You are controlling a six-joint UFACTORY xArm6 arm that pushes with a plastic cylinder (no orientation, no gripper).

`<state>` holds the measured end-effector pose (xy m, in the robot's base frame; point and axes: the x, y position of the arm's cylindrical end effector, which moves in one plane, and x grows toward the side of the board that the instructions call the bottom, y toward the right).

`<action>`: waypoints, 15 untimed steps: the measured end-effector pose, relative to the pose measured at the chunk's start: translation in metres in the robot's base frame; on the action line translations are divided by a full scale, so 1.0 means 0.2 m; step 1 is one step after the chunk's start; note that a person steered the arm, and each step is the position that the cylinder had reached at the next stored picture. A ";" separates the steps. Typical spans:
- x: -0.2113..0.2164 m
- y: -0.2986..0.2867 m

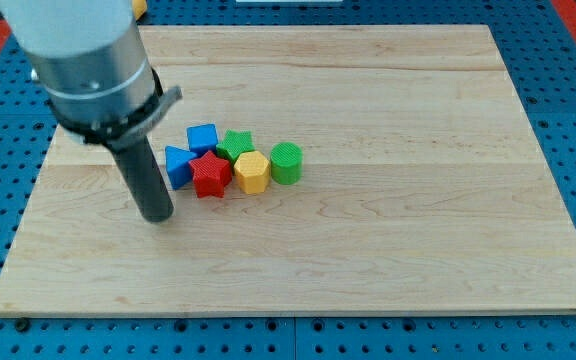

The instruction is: Place all the group of blocks except the red circle at the center of the board

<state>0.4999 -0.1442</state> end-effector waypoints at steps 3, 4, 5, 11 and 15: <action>-0.18 0.28; -0.19 0.26; 0.04 0.31; 0.02 0.19; -0.03 -0.16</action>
<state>0.4943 -0.1764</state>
